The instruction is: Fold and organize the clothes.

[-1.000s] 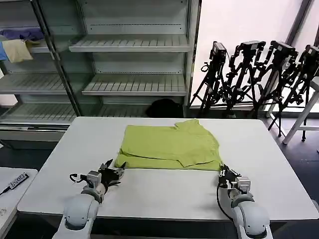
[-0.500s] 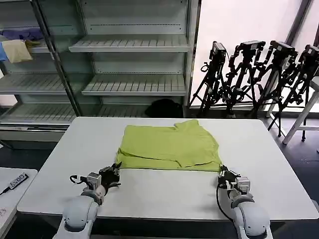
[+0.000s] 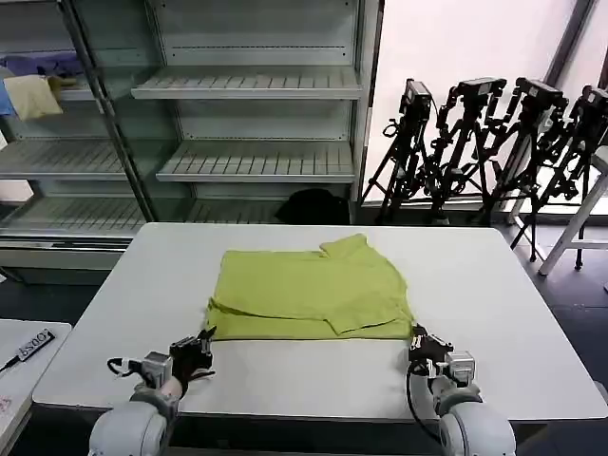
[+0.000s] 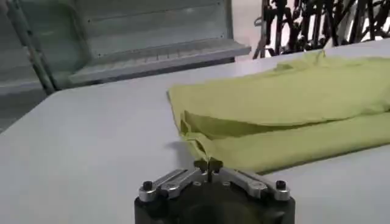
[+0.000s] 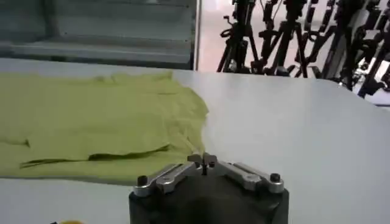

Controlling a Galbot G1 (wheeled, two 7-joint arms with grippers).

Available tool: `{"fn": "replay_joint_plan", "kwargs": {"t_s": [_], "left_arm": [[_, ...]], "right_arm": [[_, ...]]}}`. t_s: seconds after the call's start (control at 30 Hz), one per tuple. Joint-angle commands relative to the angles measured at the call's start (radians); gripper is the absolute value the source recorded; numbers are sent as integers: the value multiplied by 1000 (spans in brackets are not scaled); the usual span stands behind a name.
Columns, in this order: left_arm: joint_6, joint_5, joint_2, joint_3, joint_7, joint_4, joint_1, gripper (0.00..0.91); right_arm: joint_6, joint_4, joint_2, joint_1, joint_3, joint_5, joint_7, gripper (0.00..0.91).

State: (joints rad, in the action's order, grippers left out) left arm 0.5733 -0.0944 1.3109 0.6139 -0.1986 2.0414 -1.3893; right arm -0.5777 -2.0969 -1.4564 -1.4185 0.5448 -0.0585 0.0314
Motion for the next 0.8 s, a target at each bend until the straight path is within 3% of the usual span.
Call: {"fn": "replay_joint_plan", "kwargs": {"t_s": [0.03,0.6,0.63,0.67,0.7,0.73,0.8], "left_arm": [[-6,-57,-16,96,0,187,-217,0],[-13,-3,-8,99,13,177,-251,0],[-14,7,-8,100,12,179,-254,0],[-14,7,-8,101,11,180,-256,0],[-15,6,-8,102,10,181,-258,10],[-22,6,-8,102,8,180,-260,907],[-24,2,-4,100,12,181,-260,907]], "right_arm": [[-2,-108,-5,-142,-22,-4,-20,0],[-1,-181,-3,-244,-27,-1,-33,0],[-1,-181,-1,-244,-26,-1,-33,494],[-1,-180,-1,-243,-26,-1,-32,907],[-1,-179,-1,-242,-26,-1,-32,907],[-1,-176,-3,-239,-28,-1,-33,907],[-1,-173,-6,-235,-31,7,-32,907]]}}
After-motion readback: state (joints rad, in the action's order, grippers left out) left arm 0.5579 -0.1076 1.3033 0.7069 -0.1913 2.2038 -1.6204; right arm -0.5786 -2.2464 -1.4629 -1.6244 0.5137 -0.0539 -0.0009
